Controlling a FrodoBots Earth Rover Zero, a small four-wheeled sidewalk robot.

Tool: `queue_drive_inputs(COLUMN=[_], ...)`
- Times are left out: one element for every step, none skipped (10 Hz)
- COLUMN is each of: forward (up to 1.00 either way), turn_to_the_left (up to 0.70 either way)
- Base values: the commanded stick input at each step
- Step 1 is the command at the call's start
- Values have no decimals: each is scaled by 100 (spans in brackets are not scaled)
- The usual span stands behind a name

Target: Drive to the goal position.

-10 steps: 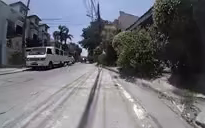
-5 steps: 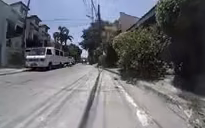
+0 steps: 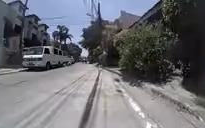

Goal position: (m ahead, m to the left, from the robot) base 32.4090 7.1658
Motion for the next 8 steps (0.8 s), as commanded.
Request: queue_drive_inputs(forward=[85, 85, 85, 85, 85, 99, 100, 100], turn_to_the_left=[0, 0, 0, 0, 0, 0, 0, 0])
